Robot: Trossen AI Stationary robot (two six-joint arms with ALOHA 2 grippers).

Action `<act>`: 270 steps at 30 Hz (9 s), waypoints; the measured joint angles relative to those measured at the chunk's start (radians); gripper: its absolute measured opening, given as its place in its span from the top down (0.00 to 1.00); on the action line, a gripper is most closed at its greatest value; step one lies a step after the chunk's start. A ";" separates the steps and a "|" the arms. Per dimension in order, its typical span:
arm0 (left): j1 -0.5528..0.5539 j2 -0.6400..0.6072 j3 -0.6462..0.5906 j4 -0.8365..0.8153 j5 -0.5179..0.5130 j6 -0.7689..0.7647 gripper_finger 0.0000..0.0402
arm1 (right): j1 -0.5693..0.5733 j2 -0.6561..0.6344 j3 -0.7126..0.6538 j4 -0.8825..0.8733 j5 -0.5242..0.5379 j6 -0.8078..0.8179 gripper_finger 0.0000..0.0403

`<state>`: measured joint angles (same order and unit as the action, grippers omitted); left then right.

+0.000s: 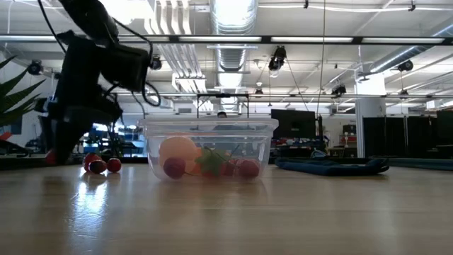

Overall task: Pick and placing Produce into tupperware
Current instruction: Put the red strawberry into the transparent bin

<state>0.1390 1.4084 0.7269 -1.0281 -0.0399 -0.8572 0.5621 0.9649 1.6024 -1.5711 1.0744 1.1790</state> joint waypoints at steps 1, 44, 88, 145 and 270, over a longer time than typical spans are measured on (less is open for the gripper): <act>0.000 -0.009 0.015 0.000 -0.001 0.000 0.66 | 0.000 0.000 0.000 0.000 0.000 0.000 0.44; -0.102 0.117 0.546 -0.162 0.063 0.313 0.34 | 0.000 0.000 0.000 0.000 -0.105 -0.028 0.44; 0.070 0.088 -0.006 0.231 -0.150 -0.524 0.37 | 0.000 0.012 0.000 0.000 -0.052 -0.061 0.44; -0.064 -0.033 0.141 -0.011 -0.029 -0.340 0.59 | 0.000 0.012 0.000 0.000 -0.080 -0.080 0.44; 0.024 0.131 0.203 0.096 0.098 0.211 0.45 | 0.000 0.050 -0.002 0.000 -0.053 -0.021 0.44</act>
<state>0.1627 1.5398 0.9294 -0.9318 0.0582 -0.6461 0.5621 1.0145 1.6001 -1.5711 1.0218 1.1583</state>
